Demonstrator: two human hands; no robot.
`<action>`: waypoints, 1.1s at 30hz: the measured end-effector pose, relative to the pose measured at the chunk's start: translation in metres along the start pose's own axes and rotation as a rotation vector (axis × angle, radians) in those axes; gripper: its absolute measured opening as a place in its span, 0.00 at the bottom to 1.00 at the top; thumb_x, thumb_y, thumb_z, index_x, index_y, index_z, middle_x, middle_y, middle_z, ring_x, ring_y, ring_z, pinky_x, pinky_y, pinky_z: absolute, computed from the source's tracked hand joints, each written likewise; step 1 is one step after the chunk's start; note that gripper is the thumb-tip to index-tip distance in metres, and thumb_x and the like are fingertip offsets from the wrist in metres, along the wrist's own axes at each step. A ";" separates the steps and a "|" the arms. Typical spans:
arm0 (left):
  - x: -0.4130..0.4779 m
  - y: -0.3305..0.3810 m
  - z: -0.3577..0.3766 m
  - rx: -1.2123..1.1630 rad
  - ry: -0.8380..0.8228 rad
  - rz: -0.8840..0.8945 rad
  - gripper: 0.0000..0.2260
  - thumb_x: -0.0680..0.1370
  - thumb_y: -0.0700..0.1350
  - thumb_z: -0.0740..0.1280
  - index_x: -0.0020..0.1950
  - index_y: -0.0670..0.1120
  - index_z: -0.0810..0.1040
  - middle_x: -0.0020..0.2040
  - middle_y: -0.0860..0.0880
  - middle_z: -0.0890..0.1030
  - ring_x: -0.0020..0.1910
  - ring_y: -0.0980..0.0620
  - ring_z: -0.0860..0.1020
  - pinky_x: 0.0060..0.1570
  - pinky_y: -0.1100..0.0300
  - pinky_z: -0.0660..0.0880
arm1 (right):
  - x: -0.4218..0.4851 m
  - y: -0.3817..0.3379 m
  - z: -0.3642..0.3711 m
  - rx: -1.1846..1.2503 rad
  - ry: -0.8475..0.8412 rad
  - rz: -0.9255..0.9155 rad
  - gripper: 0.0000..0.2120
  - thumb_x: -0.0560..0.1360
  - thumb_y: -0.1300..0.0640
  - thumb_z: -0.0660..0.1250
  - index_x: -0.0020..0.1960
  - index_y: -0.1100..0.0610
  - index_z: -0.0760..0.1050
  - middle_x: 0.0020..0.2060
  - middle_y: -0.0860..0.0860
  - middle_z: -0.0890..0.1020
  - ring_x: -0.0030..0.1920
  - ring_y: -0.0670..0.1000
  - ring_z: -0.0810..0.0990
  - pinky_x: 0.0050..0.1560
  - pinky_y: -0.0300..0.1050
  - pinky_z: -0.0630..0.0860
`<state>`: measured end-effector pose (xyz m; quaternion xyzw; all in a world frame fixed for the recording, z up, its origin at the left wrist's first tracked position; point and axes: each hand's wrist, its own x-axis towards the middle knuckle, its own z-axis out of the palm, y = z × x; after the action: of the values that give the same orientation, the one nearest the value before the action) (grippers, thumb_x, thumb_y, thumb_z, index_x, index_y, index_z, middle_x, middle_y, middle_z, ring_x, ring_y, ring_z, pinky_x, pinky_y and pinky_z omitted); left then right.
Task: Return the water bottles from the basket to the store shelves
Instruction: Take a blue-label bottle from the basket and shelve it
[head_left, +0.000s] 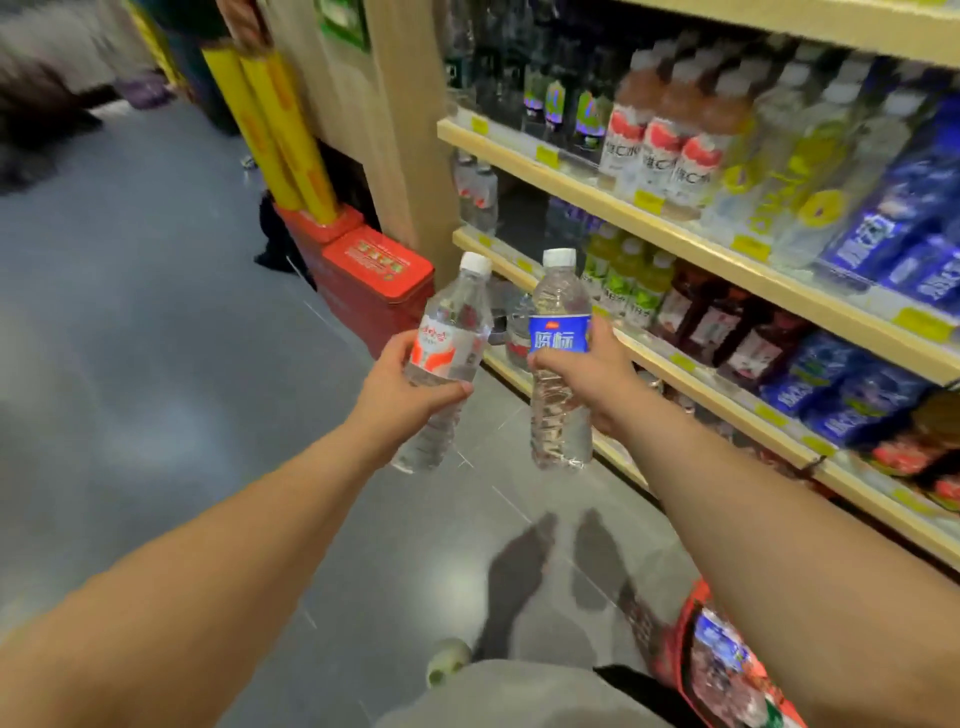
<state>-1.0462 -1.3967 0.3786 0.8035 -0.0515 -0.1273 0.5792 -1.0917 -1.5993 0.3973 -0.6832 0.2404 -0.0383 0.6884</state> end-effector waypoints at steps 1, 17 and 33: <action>0.014 0.000 -0.012 0.002 -0.003 0.008 0.27 0.66 0.41 0.79 0.61 0.50 0.72 0.54 0.50 0.81 0.51 0.53 0.80 0.46 0.64 0.75 | 0.010 -0.006 0.013 -0.011 -0.012 -0.008 0.33 0.66 0.66 0.75 0.67 0.55 0.66 0.45 0.48 0.78 0.41 0.45 0.77 0.36 0.39 0.73; 0.318 -0.011 -0.065 0.151 -0.125 0.041 0.39 0.55 0.52 0.79 0.65 0.55 0.70 0.56 0.55 0.81 0.55 0.53 0.80 0.60 0.47 0.75 | 0.277 -0.053 0.095 -0.271 0.017 -0.071 0.35 0.66 0.63 0.75 0.68 0.54 0.64 0.49 0.48 0.77 0.39 0.39 0.74 0.32 0.25 0.70; 0.579 -0.046 -0.030 0.185 -0.608 0.101 0.28 0.60 0.45 0.80 0.58 0.52 0.75 0.49 0.53 0.83 0.46 0.54 0.80 0.50 0.53 0.77 | 0.421 -0.014 0.151 -0.134 0.499 0.161 0.28 0.65 0.66 0.76 0.60 0.56 0.69 0.47 0.49 0.80 0.45 0.48 0.80 0.49 0.47 0.78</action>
<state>-0.4843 -1.4877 0.2603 0.7745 -0.2732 -0.3273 0.4674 -0.6587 -1.6210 0.2864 -0.6756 0.4580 -0.1346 0.5618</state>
